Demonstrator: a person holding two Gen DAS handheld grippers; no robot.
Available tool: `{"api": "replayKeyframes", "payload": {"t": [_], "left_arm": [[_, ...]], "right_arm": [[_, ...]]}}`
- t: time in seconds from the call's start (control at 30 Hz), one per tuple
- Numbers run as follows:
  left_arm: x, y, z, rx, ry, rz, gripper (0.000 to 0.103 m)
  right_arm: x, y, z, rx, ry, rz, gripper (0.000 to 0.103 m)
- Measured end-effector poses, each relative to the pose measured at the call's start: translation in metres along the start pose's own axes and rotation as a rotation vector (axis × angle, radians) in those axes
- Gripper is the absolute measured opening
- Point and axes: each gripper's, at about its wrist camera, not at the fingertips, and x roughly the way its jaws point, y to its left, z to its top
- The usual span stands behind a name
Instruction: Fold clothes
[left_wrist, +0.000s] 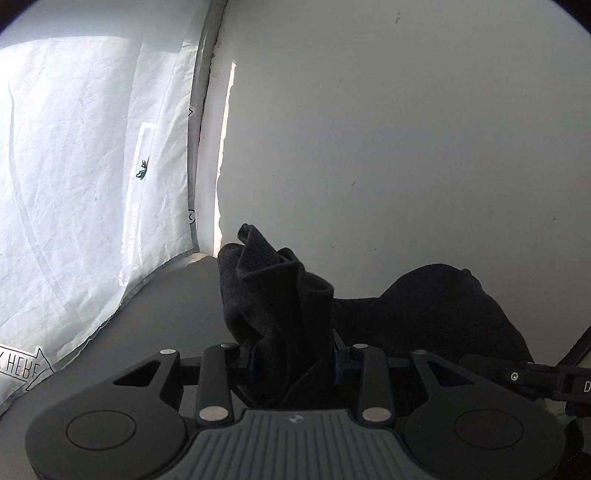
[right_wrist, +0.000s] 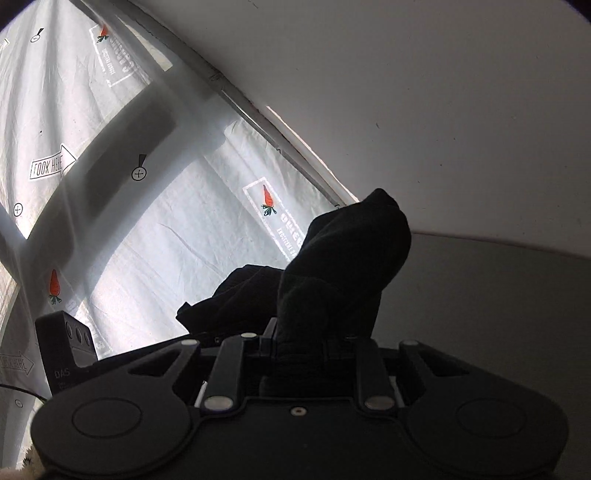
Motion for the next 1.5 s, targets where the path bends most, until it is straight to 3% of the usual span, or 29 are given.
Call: {"api": "replayKeyframes", "payload": {"t": [0.03,0.07,0.1,0.17,0.23,0.27,0.33,0.37,0.43,0.5,0.6,0.7,0.8,0.93,1.1,1.23,1.37,1.5], "left_arm": [[0.024,-0.005,0.003,0.036,0.012,0.015,0.048],[0.047,-0.01,0.002,0.068,0.024,0.054,0.05],[0.069,-0.014,-0.003,0.105,0.05,0.115,0.052],[0.107,-0.018,-0.018,0.178,0.114,0.243,0.051],[0.126,-0.016,-0.038,0.188,0.145,0.295,0.051],[0.128,-0.013,-0.045,0.15,0.138,0.281,0.051],[0.131,-0.007,-0.058,0.077,0.125,0.257,0.052],[0.132,-0.005,-0.062,0.05,0.118,0.259,0.052],[0.138,0.001,-0.069,0.008,0.123,0.289,0.069],[0.14,0.012,-0.068,-0.048,0.13,0.302,0.078],[0.123,0.024,-0.065,-0.086,0.134,0.291,0.077],[0.085,0.026,-0.064,-0.068,0.079,0.313,0.077],[0.028,0.024,-0.067,-0.134,0.001,0.347,0.077],[-0.055,0.012,-0.072,-0.176,-0.115,0.438,0.088],[-0.176,-0.02,-0.08,-0.186,-0.267,0.603,0.098],[-0.284,-0.058,-0.112,-0.26,-0.38,0.756,0.102],[-0.373,-0.1,-0.155,-0.289,-0.413,0.897,0.103],[-0.446,-0.154,-0.204,-0.179,-0.38,1.03,0.103]], "right_arm": [[0.001,-0.006,0.002,-0.023,-0.013,-0.063,0.024],[0.003,-0.012,0.004,-0.047,-0.024,-0.13,0.033],[0.008,-0.018,0.001,-0.089,-0.021,-0.229,0.052],[0.024,-0.033,-0.012,-0.216,0.023,-0.469,0.066],[0.036,-0.042,-0.027,-0.338,0.059,-0.646,0.065],[0.039,-0.044,-0.034,-0.398,0.049,-0.702,0.064],[0.04,-0.043,-0.042,-0.493,0.006,-0.745,0.062],[0.044,-0.042,-0.043,-0.523,-0.002,-0.73,0.059],[0.051,-0.04,-0.045,-0.576,-0.012,-0.689,0.054],[0.069,-0.053,-0.043,-0.487,0.078,-0.638,0.053],[0.086,-0.066,-0.043,-0.404,0.189,-0.639,0.052],[0.079,-0.039,-0.041,-0.535,0.173,-0.624,0.049],[0.064,-0.012,-0.038,-0.578,0.136,-0.542,0.059],[0.044,0.029,-0.038,-0.585,0.105,-0.383,0.071],[0.003,0.094,-0.052,-0.654,0.043,-0.202,0.085],[-0.045,0.152,-0.074,-0.693,0.002,-0.076,0.1],[-0.094,0.198,-0.104,-0.727,-0.02,0.042,0.102],[-0.145,0.238,-0.141,-0.751,-0.025,0.092,0.102]]}}
